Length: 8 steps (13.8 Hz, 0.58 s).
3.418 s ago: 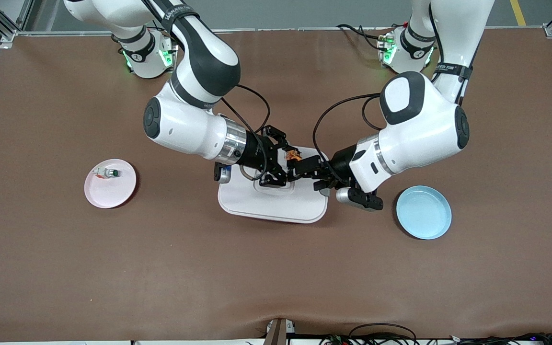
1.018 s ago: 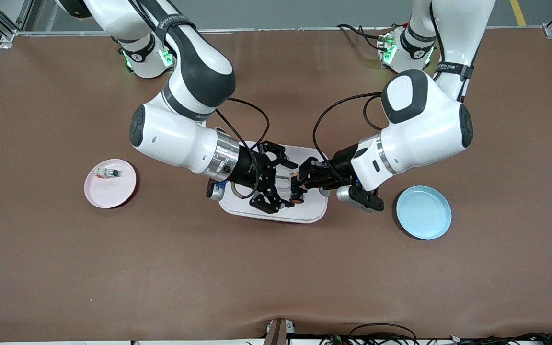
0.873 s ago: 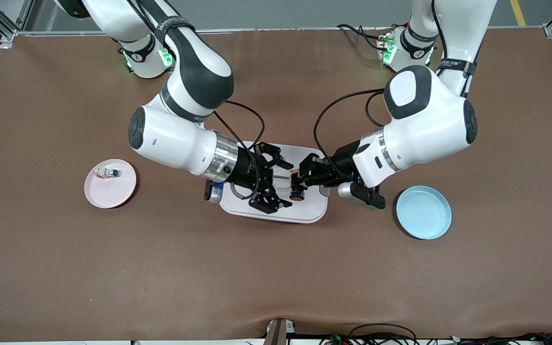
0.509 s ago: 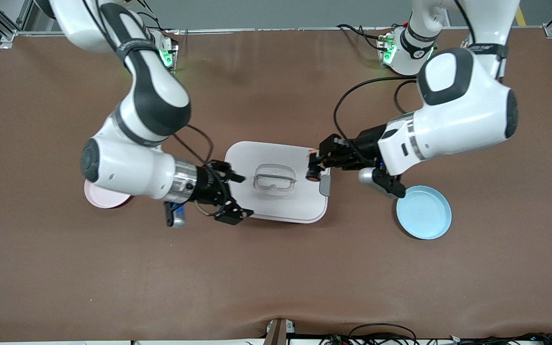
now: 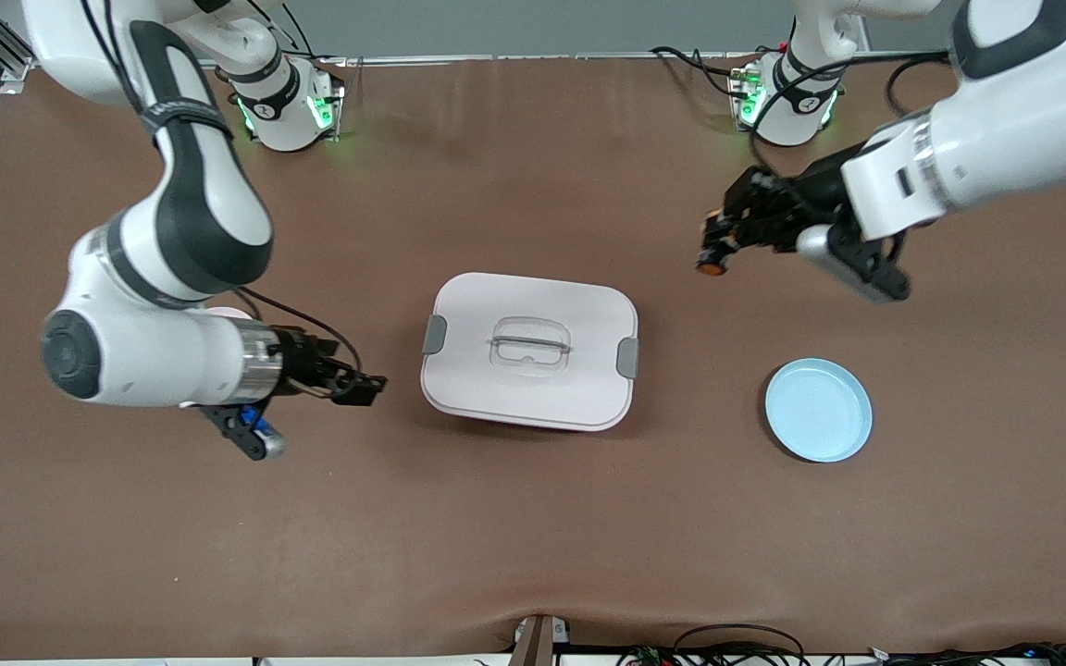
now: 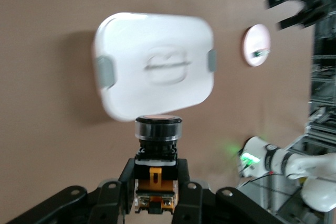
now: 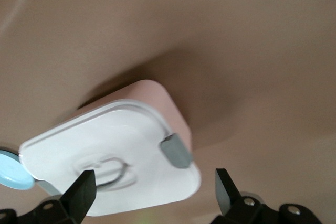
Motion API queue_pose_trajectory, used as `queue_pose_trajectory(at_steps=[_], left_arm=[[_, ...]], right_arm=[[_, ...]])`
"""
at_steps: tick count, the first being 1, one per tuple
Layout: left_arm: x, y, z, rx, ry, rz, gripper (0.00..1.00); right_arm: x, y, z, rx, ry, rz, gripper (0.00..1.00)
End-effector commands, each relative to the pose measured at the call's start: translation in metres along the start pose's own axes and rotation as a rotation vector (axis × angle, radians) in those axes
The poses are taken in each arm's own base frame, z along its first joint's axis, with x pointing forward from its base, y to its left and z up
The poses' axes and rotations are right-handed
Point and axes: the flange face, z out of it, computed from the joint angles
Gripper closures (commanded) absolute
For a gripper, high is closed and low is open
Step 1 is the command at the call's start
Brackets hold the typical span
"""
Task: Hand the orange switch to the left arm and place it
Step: 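Open the right gripper and withdraw it while the left gripper lifts the switch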
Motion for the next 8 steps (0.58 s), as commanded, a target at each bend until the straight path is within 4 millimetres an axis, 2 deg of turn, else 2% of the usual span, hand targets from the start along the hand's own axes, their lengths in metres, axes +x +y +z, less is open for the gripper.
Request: queue_pose_trajectory(at_steps=[1, 4, 6, 8], left_arm=[[-0.029, -0.015, -0.025, 0.1, -0.028, -0.026, 1.0], [-0.05, -0.025, -0.048, 0.251, -0.033, -0.034, 1.0], [-0.054, -0.039, -0.054, 0.315, -0.043, -0.07, 1.0], [-0.054, -0.053, -0.061, 0.34, -0.03, -0.153, 1.0]], right_arm=[[0.017, 0.055, -0.042, -0.058, -0.021, -0.154, 0.0], [0.032, 0.109, -0.072, -0.169, -0.031, -0.372, 0.0], [0.038, 0.133, -0.086, -0.263, -0.019, -0.503, 0.0], [0.044, 0.154, -0.1, -0.297, -0.015, -0.556, 0.0]])
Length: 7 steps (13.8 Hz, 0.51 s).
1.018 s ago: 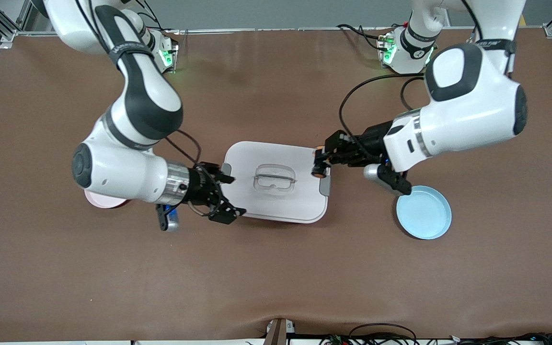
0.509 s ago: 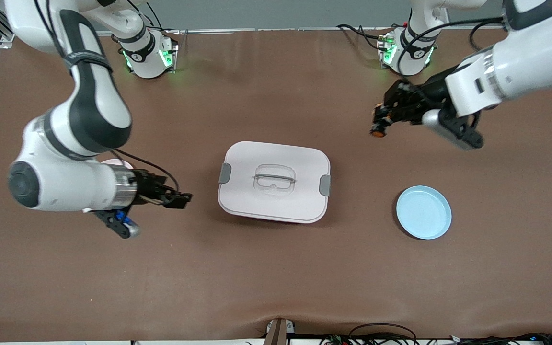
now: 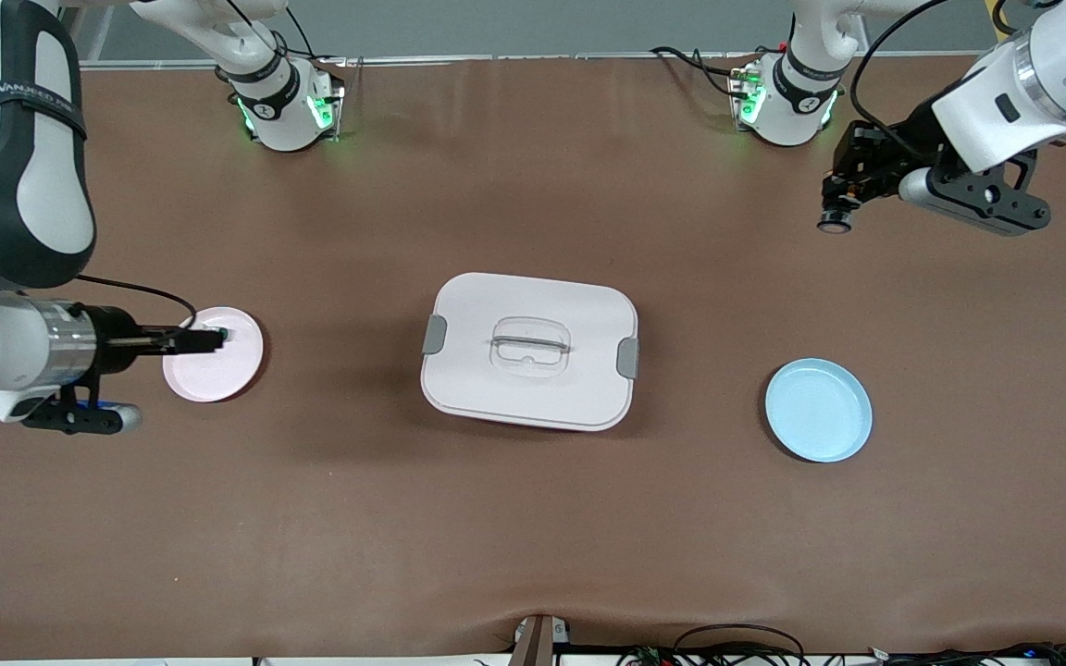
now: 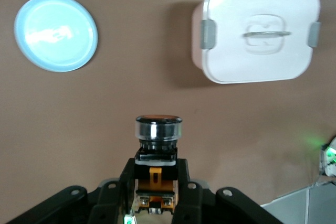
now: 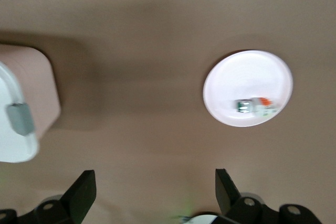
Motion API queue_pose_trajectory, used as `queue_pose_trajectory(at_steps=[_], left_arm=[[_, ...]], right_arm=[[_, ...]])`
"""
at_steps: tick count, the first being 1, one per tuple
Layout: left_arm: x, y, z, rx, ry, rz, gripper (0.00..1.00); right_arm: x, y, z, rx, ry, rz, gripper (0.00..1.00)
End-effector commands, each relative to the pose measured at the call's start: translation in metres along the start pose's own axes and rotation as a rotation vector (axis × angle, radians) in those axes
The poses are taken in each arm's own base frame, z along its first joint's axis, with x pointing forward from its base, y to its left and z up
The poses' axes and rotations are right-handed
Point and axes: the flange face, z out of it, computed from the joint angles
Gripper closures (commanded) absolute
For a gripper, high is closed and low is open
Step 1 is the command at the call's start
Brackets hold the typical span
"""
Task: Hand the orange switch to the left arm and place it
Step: 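Open the right gripper and withdraw it while the left gripper lifts the switch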
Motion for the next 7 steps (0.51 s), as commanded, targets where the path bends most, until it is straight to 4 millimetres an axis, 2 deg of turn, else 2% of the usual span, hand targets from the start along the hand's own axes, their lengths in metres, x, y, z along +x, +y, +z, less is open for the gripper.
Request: queue_pose_trajectory(at_steps=[1, 3, 7], left_arm=[[-0.005, -0.02, -0.003, 0.069, 0.002, -0.11, 1.0], [-0.002, -0.028, -0.005, 0.198, 0.023, -0.187, 1.0], [0.003, -0.039, -0.01, 0.256, 0.04, -0.212, 1.0]], right_arm=[[-0.014, 0.022, -0.011, -0.035, -0.012, -0.066, 0.0], [-0.026, 0.025, -0.023, -0.041, -0.002, -0.06, 0.0], [-0.028, 0.031, -0.019, -0.079, -0.021, -0.048, 0.0]])
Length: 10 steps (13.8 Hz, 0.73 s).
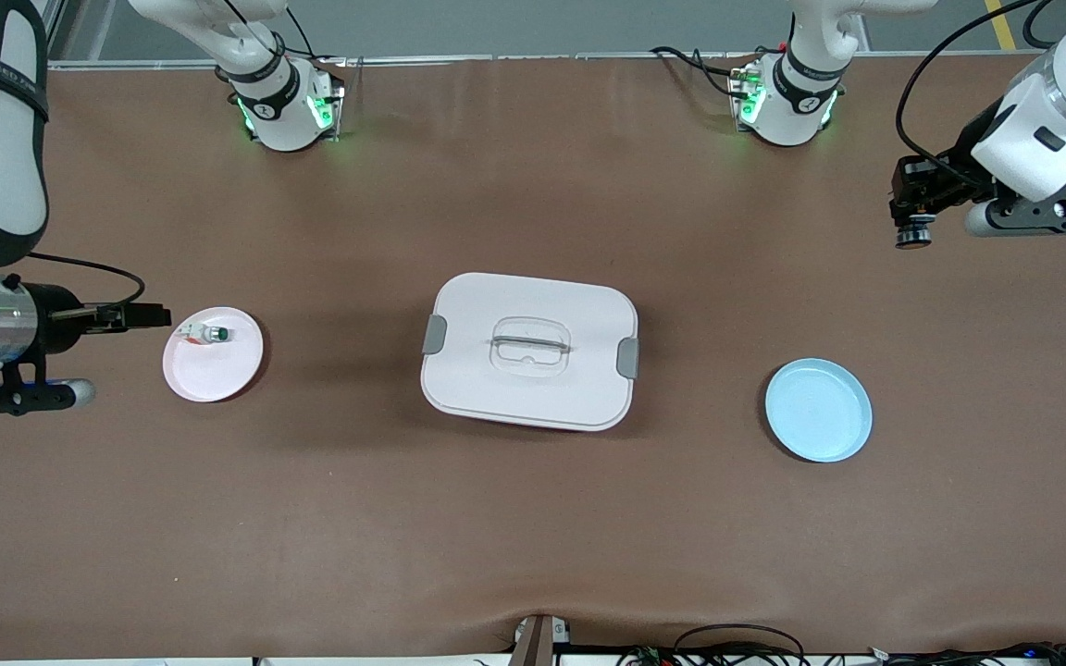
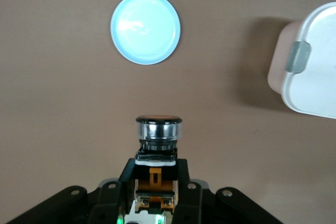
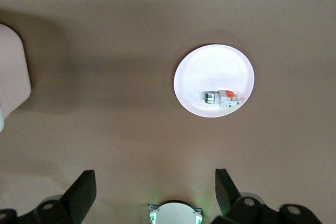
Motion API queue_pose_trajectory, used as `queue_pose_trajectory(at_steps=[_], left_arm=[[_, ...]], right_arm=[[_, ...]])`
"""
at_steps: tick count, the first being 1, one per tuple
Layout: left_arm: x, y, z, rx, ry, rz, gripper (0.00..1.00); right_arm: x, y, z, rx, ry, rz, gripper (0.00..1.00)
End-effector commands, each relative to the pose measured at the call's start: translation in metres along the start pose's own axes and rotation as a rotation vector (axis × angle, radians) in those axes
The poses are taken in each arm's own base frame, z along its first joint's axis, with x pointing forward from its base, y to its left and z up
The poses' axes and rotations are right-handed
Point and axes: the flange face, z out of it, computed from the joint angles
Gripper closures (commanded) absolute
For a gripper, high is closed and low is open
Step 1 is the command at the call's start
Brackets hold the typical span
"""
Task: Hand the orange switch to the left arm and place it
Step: 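Open the right gripper and withdraw it while the left gripper lifts the switch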
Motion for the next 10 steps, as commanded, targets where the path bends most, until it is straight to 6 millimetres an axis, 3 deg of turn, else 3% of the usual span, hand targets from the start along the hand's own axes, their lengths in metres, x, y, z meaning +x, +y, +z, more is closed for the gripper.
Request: queue_pose_trajectory(at_steps=[1, 3, 7, 10], left_arm=[[0.002, -0.012, -0.01, 0.016, 0.019, -0.035, 1.0], [0.005, -0.026, -0.01, 0.011, 0.018, -0.169, 1.0], [0.012, -0.034, -0.002, 0.014, 0.004, -0.513, 1.0], [0.016, -0.043, 0.004, 0.012, -0.009, -0.75, 1.0]], right_arm=[[-0.01, 0.004, -0.002, -0.026, -0.006, -0.009, 0.0], [-0.01, 0.005, 0.001, -0.027, -0.007, -0.008, 0.0], [-0.011, 0.026, 0.0, -0.014, -0.004, 0.024, 0.0], [-0.014, 0.029, -0.001, -0.013, 0.008, 0.03, 0.0]])
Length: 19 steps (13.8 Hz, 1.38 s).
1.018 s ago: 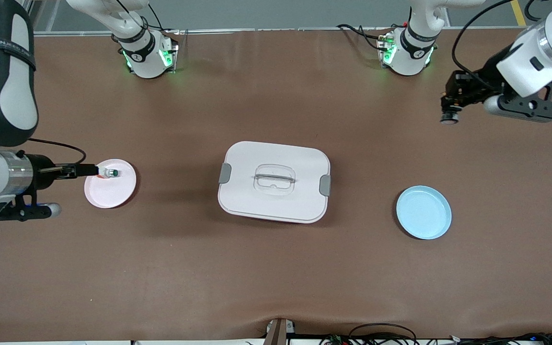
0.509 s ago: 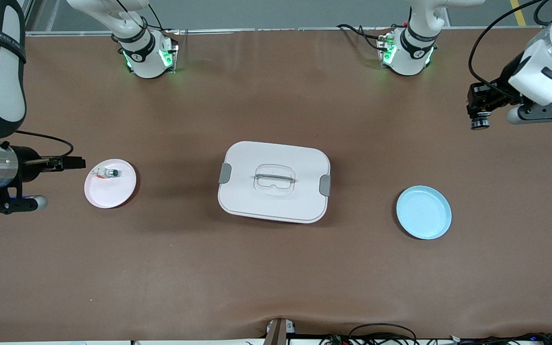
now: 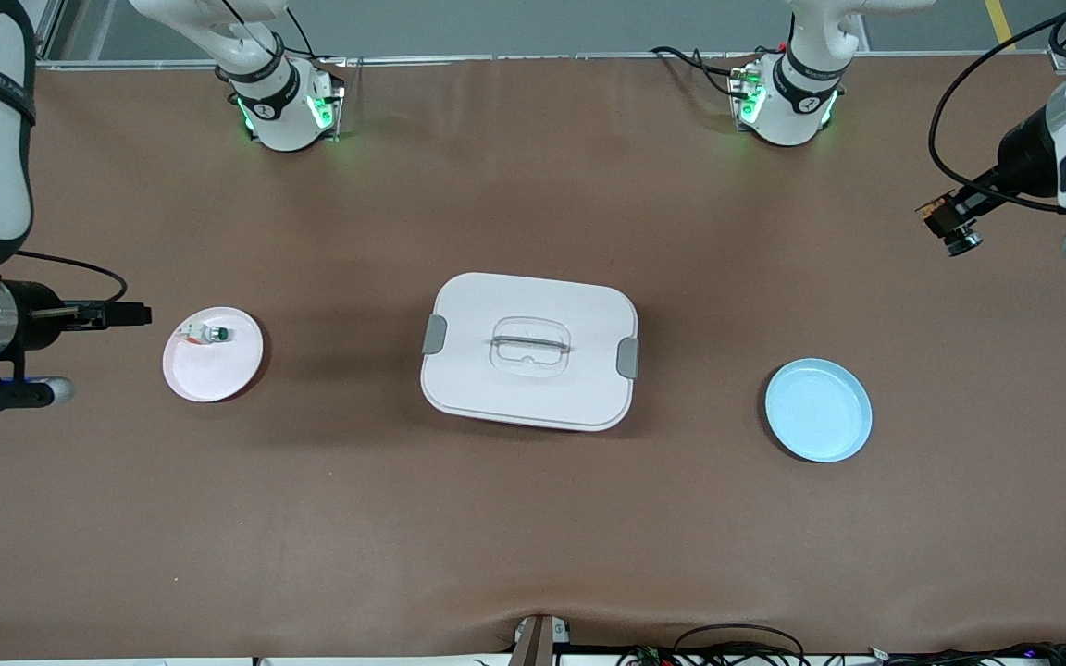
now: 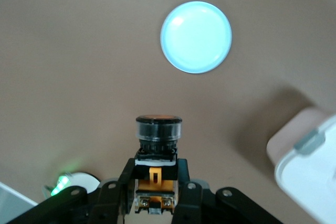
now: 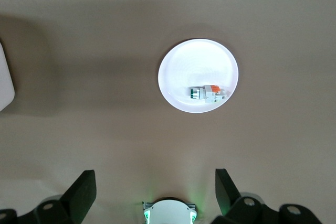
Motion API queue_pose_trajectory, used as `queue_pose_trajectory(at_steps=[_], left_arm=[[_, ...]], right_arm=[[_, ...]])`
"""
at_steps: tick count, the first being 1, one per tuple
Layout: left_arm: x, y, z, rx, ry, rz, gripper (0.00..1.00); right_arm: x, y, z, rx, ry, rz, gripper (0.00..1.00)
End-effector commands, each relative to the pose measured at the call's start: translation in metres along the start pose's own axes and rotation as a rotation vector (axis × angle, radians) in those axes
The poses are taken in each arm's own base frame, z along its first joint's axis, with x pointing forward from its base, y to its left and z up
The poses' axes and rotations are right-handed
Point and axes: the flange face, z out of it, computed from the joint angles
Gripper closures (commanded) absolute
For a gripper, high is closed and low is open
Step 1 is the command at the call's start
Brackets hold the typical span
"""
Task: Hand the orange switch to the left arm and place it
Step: 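Carry the switch with the left gripper over the light-blue plate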
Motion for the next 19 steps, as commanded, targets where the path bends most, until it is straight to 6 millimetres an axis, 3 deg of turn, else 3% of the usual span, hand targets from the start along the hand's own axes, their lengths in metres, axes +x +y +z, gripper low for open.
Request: queue_pose_trajectory(at_steps=[1, 4, 7, 10, 16, 19], left_arm=[[0.01, -0.005, 0.0, 0.007, 0.004, -0.153, 1.0], [0.02, -0.008, -0.002, -0.032, 0.032, -0.343, 1.0], [0.025, -0.002, 0.002, -0.078, 0.061, -0.501, 1.0], [0.026, -0.001, 0.003, -0.083, 0.063, -0.515, 1.0], [0.03, -0.001, 0.013, -0.091, 0.066, -0.545, 1.0], [0.036, -0.001, 0.029, -0.092, 0.067, -0.579, 1.0]], right_arm=[[-0.013, 0.002, -0.004, -0.01, 0.021, -0.011, 0.0], [-0.023, -0.013, -0.016, -0.112, 0.034, 0.005, 0.0], [-0.037, -0.014, -0.035, -0.112, 0.079, 0.119, 0.0], [-0.048, -0.015, -0.054, -0.091, 0.123, 0.184, 0.0], [-0.049, -0.023, -0.054, -0.08, 0.12, 0.089, 0.0], [-0.062, -0.021, -0.057, -0.071, 0.097, -0.023, 0.0]])
